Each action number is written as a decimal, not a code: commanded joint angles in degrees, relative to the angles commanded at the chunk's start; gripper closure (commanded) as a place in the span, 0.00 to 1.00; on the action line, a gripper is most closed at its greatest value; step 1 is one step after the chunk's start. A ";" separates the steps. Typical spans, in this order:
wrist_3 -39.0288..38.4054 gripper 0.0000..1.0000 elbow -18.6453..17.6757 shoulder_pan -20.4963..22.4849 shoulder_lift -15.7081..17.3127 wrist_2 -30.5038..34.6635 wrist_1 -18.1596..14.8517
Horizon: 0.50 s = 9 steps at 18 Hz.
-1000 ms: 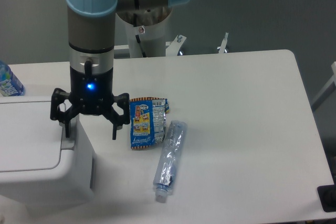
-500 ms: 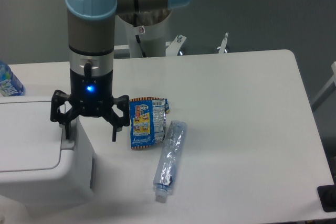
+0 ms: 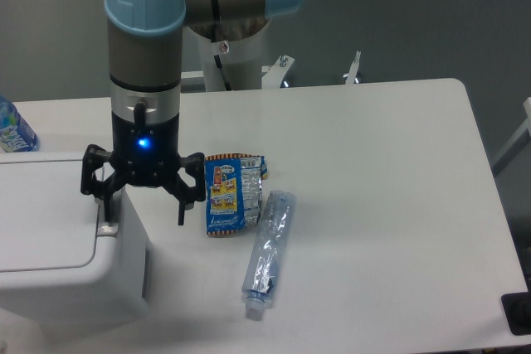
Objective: Open the trash can
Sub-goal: 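Push the lid edge down with the gripper to tip the lid open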
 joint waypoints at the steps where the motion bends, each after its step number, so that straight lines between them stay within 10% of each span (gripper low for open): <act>1: 0.00 0.00 0.00 0.00 -0.09 0.00 0.00; 9: 0.00 0.00 0.00 0.53 -0.18 0.00 -0.17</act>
